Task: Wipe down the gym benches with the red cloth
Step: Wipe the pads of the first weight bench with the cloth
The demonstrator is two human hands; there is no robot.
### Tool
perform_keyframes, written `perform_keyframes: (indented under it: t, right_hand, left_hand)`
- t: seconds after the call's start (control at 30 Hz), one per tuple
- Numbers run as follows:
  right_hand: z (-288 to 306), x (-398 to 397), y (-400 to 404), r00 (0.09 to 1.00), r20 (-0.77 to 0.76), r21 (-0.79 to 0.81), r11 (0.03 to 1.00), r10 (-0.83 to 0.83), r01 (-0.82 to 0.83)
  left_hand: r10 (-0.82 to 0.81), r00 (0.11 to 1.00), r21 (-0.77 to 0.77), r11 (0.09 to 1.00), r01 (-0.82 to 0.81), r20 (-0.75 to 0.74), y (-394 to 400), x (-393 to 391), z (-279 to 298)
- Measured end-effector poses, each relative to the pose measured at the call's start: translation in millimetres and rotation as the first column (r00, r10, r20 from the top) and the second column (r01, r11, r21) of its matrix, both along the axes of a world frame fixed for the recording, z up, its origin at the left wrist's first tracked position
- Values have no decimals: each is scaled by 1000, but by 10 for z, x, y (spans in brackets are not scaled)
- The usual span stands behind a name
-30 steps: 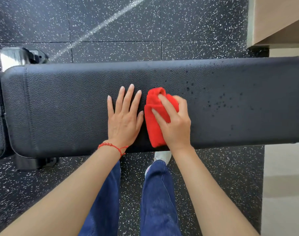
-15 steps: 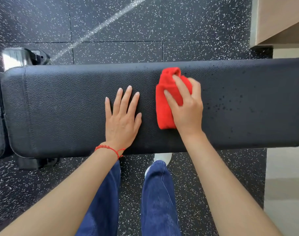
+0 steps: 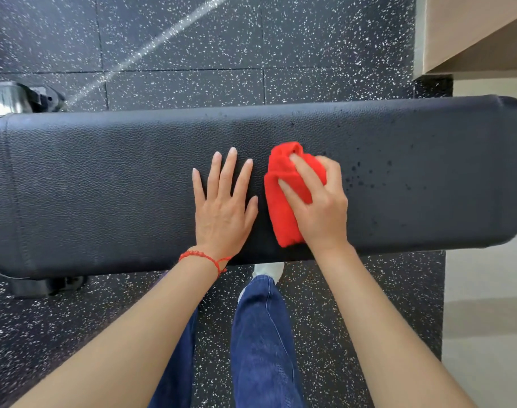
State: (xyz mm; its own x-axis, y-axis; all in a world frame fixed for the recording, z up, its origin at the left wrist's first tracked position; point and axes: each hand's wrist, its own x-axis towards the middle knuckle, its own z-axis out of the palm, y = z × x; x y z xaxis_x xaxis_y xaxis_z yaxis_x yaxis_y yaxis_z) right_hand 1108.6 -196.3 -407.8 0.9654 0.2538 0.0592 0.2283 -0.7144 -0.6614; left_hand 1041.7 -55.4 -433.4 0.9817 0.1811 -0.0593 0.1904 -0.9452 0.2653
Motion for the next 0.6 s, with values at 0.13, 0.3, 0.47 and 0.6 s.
perform_keyframes:
  t: [0.13, 0.3, 0.47, 0.6]
  right_hand:
    - [20, 578, 172, 997, -20, 23, 997, -68, 69]
    - [8, 712, 131, 999, -10, 18, 999, -42, 42]
    - [0, 197, -277, 998, -26, 10, 998, -58, 59]
    - [19, -252, -676, 998, -48, -2, 1000, -30, 30]
  left_hand:
    - [-18, 1000, 21, 1000, 18, 4, 27, -8, 0]
    - [2, 1000, 5, 1000, -2, -12, 3, 1, 27]
    - [54, 998, -4, 999, -54, -22, -59, 40, 33]
    - [112, 994, -4, 994, -112, -19, -222, 122, 39]
